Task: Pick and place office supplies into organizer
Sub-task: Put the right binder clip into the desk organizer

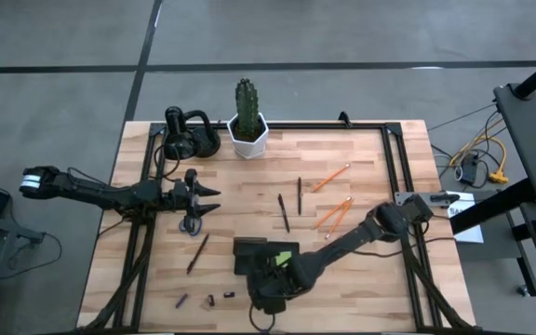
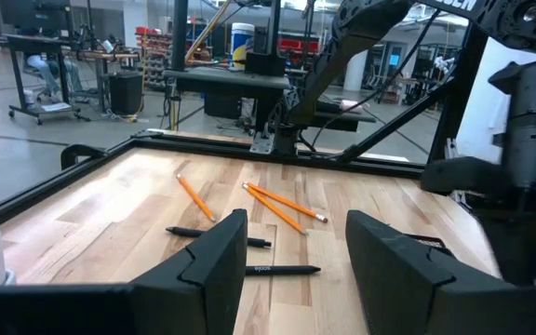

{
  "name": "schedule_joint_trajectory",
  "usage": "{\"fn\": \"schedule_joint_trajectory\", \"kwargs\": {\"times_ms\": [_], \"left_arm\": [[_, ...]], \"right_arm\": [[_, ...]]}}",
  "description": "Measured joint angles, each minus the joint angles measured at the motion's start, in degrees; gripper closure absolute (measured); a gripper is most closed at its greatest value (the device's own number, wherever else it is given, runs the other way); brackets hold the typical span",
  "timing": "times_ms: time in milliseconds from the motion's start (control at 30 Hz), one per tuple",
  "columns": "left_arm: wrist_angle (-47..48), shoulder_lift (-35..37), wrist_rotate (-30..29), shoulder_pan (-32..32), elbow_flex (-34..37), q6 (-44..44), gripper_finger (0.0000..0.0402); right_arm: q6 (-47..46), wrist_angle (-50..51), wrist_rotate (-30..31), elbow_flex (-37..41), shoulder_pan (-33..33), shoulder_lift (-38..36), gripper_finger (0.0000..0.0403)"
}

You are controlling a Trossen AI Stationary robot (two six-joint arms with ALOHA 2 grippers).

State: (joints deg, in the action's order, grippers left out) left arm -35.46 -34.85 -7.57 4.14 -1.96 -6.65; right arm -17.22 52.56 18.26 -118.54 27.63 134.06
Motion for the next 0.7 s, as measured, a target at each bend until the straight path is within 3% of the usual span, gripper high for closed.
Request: {"fn": "schedule_joint_trajectory", "kwargs": {"times_ms": [233,433,700], "left_arm": [[0.0,0.1,0.0,0.0,0.0,0.0,0.0232],[-0.3,0.1,0.0,0.0,0.0,0.0,0.0232],[-1.6,0.0,0.0,0.0,0.0,2.6,0.0232]], "right_arm": [[1.4,1.2,-0.4,-0.2,-3.1,0.0,0.0394],[1.2,1.0,-6.7,-0.3,-4.9,-0.2,0.0394],[1.9,0.3,-8.7,0.0,-6.0,-0.2,0.0394]]}}
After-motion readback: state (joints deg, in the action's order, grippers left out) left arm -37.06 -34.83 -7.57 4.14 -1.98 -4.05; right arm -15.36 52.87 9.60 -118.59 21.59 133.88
